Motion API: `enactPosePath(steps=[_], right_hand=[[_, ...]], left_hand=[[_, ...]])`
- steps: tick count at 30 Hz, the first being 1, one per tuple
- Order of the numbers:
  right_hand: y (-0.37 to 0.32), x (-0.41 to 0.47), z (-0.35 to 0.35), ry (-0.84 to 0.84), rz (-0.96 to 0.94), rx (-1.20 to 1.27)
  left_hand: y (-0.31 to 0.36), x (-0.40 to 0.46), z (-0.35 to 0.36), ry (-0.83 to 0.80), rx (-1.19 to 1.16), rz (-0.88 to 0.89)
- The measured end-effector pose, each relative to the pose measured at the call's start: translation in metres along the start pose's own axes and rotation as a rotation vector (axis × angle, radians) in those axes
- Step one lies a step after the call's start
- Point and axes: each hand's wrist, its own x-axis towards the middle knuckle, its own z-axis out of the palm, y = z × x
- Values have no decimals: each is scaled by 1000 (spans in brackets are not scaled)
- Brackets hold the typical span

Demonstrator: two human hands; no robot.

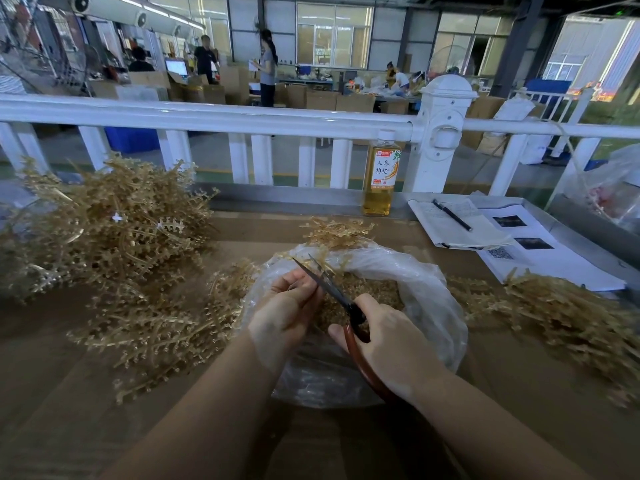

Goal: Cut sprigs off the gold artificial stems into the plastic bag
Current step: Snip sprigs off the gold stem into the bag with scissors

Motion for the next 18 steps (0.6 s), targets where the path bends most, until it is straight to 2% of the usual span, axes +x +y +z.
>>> enactPosePath(steps=[18], right_hand=[[1,3,-1,-3,-31,-53]], left_hand=[[-5,1,-5,-4,44,29]])
